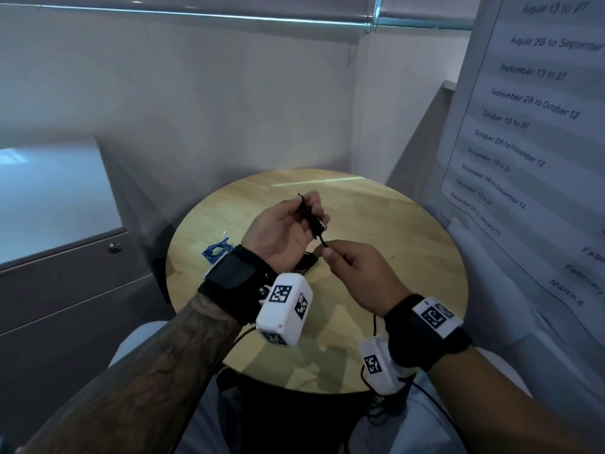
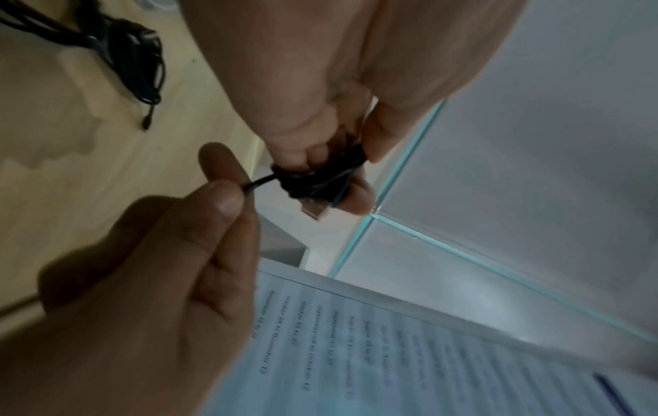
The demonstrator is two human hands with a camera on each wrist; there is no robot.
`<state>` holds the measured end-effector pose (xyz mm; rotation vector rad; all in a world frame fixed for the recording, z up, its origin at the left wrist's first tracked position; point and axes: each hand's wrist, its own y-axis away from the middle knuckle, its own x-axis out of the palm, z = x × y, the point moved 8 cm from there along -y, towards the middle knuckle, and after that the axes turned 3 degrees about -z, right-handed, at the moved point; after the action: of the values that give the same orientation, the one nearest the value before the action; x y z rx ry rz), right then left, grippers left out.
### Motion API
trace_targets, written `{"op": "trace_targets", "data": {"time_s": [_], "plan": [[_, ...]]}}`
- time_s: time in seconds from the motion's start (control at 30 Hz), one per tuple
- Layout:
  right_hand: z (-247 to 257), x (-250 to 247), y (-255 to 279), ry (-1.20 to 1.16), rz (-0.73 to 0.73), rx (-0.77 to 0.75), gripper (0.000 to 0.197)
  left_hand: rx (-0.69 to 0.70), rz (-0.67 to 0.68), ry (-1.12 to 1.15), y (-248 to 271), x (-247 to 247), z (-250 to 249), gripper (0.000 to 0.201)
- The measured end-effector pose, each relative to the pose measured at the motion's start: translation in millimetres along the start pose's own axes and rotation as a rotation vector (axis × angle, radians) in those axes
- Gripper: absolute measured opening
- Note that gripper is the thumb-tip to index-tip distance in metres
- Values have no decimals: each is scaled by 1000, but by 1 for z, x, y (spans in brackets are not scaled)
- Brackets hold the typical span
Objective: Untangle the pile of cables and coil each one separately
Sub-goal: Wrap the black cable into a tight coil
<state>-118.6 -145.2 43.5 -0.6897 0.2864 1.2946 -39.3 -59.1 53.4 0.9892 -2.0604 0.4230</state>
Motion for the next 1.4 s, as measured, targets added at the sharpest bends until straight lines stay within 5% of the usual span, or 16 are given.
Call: {"op": "trace_targets", "data": {"time_s": [0.17, 0.3, 0.43, 0.6, 0.7, 0.9, 1.13, 1.27, 1.4], "plan": [[-1, 0, 3, 117, 26, -8, 24, 222, -102, -314, -15, -18, -20, 22], [10, -7, 4, 49, 64, 21, 20, 344, -60, -881, -8, -11, -13, 19], [14, -34, -4, -23, -11, 16, 15, 278, 77, -1220, 2, -5, 7, 26], [2, -60, -17, 21, -170, -71, 5, 56, 165, -1124, 13, 2, 25, 44], [-22, -67, -21, -49, -267, -6, 7, -85, 114, -777, 12, -2, 20, 41], [-34, -9, -4, -38, -70, 82, 20, -82, 40, -100, -3, -5, 11, 32], [-28, 4, 19, 36, 70, 107, 34, 231, -186, -529, -17, -55, -9, 23], [-14, -19, 14, -111, -4, 109, 21, 215, -61, -1065, -7, -36, 13, 22], [-3, -44, 6, -194, -81, 40, 14, 75, 113, -1154, 5, -12, 32, 41]]}}
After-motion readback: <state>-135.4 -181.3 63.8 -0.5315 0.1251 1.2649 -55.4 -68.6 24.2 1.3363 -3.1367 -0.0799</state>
